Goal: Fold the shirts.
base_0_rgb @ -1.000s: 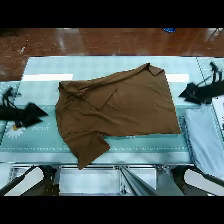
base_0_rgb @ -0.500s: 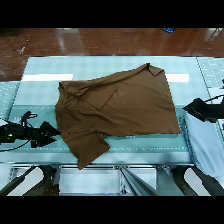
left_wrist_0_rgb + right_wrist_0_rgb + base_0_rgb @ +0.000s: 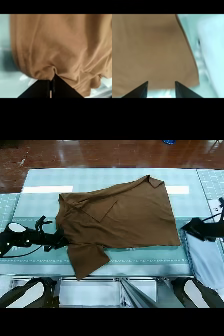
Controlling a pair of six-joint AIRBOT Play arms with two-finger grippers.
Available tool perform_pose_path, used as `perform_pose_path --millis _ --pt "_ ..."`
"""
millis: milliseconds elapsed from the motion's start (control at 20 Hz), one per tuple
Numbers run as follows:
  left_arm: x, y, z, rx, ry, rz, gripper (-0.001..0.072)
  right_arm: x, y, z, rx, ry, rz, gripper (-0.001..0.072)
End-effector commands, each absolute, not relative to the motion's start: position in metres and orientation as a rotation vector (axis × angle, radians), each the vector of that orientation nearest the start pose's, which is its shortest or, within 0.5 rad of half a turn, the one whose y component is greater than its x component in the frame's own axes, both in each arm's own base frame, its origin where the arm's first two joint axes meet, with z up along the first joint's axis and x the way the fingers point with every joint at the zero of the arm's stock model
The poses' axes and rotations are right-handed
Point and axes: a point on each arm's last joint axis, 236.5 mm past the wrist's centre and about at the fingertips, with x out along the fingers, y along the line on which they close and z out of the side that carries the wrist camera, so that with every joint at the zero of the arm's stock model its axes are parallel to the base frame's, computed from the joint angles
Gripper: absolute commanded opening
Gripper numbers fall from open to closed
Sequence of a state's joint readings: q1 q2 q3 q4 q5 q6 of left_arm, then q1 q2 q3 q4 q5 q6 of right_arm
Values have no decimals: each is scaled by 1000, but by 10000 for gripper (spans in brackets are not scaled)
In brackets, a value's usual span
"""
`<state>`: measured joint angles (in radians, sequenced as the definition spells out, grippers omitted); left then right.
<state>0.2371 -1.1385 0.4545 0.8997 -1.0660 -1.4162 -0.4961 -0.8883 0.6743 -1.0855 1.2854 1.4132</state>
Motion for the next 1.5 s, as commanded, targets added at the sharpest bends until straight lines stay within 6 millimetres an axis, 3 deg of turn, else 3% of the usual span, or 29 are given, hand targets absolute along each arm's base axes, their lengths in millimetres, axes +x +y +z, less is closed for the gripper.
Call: perform_pose_path --millis 0,200,300,500,700,900,1200,1250,1350,1400,1450 --pt "239 -77 -98 -774 1524 -140 15 208 9 -41 735 1467 8 395" --pt "258 -60 -81 -767 1476 -132 15 181 22 -67 789 1553 -7 395" --pt "262 -58 -78 -768 1467 -131 15 178 28 -75 821 1551 -9 395" --pt "262 -58 -79 -768 1468 -131 15 188 14 -82 806 1499 -79 395" --pt "263 -58 -79 -768 1464 -128 15 176 -5 -92 742 1538 -174 395" --pt "263 -58 -79 -768 1464 -128 15 195 -14 -96 779 1461 -232 395" --pt "263 -58 -79 -768 1464 -129 16 241 14 -114 1029 1382 -139 394" --pt "263 -58 -79 -768 1464 -129 15 251 18 -113 1064 1354 -114 372" --pt "263 -58 -79 -767 1464 -130 15 272 25 -101 1092 1276 -24 176" --pt "263 -58 -78 -768 1464 -130 15 282 29 -90 1070 1237 47 22" --pt "266 -59 -76 -775 1456 -134 16 293 32 -74 1054 1200 116 25"
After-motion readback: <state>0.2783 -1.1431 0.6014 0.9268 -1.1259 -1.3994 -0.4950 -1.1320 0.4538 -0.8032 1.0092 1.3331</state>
